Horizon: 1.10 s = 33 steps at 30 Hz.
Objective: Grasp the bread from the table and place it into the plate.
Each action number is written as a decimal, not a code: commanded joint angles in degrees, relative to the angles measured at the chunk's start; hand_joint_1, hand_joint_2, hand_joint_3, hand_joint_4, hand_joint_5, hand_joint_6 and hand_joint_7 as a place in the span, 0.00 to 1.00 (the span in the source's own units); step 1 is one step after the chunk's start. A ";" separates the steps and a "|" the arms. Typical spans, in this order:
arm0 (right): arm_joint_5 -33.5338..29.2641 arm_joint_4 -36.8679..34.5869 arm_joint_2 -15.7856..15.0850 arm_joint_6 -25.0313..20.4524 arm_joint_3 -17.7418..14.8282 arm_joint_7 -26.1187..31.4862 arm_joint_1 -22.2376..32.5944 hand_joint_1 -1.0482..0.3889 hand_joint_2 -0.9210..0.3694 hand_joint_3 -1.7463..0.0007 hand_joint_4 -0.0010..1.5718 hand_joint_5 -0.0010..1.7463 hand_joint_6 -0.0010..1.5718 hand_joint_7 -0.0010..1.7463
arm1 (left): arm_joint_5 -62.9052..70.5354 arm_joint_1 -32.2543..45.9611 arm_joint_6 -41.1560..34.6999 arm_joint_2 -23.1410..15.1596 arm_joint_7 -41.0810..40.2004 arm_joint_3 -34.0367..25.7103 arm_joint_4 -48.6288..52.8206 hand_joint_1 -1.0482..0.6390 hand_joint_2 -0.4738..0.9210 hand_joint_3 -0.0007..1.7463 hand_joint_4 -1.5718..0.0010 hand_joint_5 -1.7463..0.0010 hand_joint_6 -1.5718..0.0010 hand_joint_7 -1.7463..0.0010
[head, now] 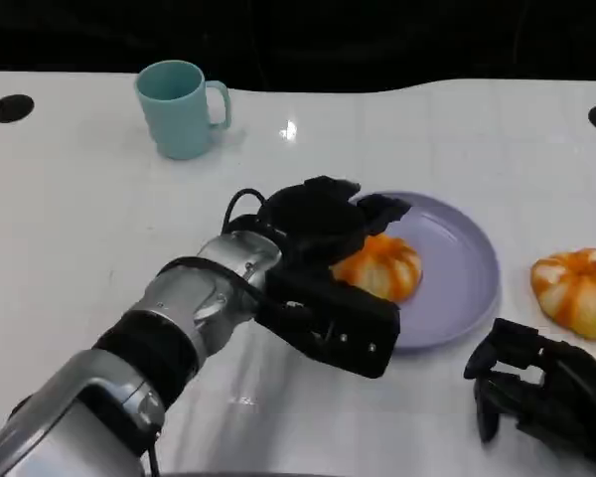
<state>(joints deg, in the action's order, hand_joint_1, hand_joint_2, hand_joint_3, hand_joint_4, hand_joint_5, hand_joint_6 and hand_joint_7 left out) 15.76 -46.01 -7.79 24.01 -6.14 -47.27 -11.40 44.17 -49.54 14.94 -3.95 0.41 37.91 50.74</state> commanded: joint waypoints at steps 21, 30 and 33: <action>-0.27 0.22 -0.60 -1.37 -0.14 0.35 1.13 0.35 0.00 0.86 0.43 1.00 0.46 0.78 | -9.19 19.86 10.97 -12.85 -0.84 -11.14 -26.91 0.20 1.00 0.21 0.74 0.44 0.61 0.78; 0.31 0.48 -0.52 -2.18 -0.29 -0.24 1.19 0.36 0.00 0.86 0.43 1.00 0.45 0.79 | -9.95 25.02 20.88 -12.92 -9.43 -14.93 -25.20 0.27 1.00 0.19 0.63 0.20 0.64 0.39; 0.06 0.95 -0.61 -2.37 -0.19 -0.04 1.35 0.36 0.00 0.86 0.43 1.00 0.45 0.79 | -9.72 26.79 24.56 -12.82 -13.13 -16.01 -24.22 0.27 1.00 0.19 0.60 0.15 0.64 0.31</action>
<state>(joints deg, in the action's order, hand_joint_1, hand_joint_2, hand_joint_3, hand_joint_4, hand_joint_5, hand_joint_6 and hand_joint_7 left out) 15.87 -45.08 -7.65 22.63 -6.08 -47.50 -11.21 34.58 -24.72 36.45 -15.98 -9.05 23.38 25.33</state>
